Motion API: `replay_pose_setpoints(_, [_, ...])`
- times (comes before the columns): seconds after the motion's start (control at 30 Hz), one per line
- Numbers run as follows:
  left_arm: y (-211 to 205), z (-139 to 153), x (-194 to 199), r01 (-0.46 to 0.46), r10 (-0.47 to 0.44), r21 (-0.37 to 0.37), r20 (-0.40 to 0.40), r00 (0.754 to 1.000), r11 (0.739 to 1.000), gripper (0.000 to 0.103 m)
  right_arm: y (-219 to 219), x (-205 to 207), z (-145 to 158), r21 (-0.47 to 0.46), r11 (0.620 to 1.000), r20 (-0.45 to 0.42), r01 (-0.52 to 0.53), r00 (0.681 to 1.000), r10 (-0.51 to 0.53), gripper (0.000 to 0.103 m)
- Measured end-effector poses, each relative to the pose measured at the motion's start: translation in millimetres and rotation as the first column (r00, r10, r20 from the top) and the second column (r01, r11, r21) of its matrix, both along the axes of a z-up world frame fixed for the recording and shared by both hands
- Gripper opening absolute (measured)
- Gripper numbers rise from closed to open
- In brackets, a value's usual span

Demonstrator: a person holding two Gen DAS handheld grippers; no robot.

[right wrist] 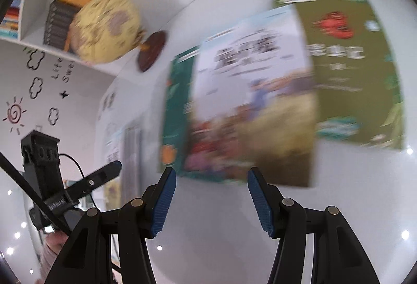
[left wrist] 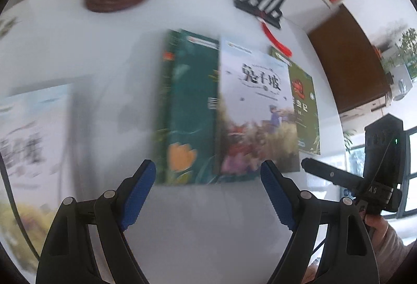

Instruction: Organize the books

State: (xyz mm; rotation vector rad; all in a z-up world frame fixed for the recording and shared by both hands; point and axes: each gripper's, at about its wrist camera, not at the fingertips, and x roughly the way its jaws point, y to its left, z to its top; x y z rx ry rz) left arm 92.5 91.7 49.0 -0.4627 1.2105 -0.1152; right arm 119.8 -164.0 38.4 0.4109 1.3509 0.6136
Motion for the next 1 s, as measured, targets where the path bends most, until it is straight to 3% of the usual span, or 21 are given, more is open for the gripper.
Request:
replay_pose_setpoints(0.13, [-19, -16, 25, 0.023, -0.025, -0.056, -0.028, 0.999, 0.998, 0.081, -37, 12, -16, -0.014, 1.000, -0.048, 0.020, 0.999, -0.020, 0.056])
replay_pose_setpoints(0.3, [-36, -36, 47, 0.053, -0.058, -0.068, -0.082, 0.995, 0.996, 0.081, -57, 20, -37, 0.006, 1.000, -0.098, 0.022, 0.995, -0.022, 0.056])
replay_pose_setpoints(0.4, [-41, -38, 54, 0.054, -0.059, -0.081, -0.066, 0.996, 0.995, 0.085, -55, 27, -49, 0.065, 0.998, -0.139, 0.000, 0.990, 0.009, 0.056])
replay_pose_setpoints(0.47, [-42, -38, 57, 0.049, -0.054, -0.088, -0.061, 0.997, 0.995, 0.090, -49, 31, -48, 0.078, 0.996, -0.113, -0.033, 0.993, 0.042, 0.056])
replay_pose_setpoints(0.53, [-42, -39, 58, 0.044, -0.051, -0.117, -0.060, 0.997, 0.992, 0.102, -43, 35, -47, 0.086, 0.994, -0.101, -0.062, 0.992, 0.071, 0.056])
replay_pose_setpoints(0.57, [-43, -39, 59, 0.043, -0.050, -0.111, -0.060, 0.997, 0.993, 0.102, -41, 38, -48, 0.096, 0.992, -0.099, -0.079, 0.991, 0.089, 0.058])
replay_pose_setpoints(0.63, [-46, -39, 61, 0.054, -0.060, -0.085, -0.066, 0.996, 0.995, 0.102, -37, 42, -48, 0.121, 0.986, -0.088, -0.112, 0.988, 0.123, 0.071])
replay_pose_setpoints(0.7, [-49, -38, 61, 0.064, -0.068, -0.063, -0.068, 0.995, 0.996, 0.102, -28, 45, -46, 0.154, 0.973, -0.056, -0.174, 0.981, 0.185, 0.095])
replay_pose_setpoints(0.73, [-50, -38, 61, 0.072, -0.075, -0.050, -0.070, 0.995, 0.996, 0.102, -24, 44, -46, 0.166, 0.966, -0.049, -0.198, 0.977, 0.208, 0.100])
replay_pose_setpoints(0.87, [-50, -38, 63, 0.086, -0.090, -0.050, -0.084, 0.992, 0.995, 0.102, -13, 43, -44, 0.129, 0.968, -0.041, -0.217, 0.974, 0.223, 0.103])
replay_pose_setpoints(1.0, [-38, -40, 66, 0.050, -0.063, -0.135, -0.097, 0.993, 0.990, 0.102, -17, 41, -45, 0.156, 0.972, -0.044, -0.175, 0.982, 0.184, 0.103])
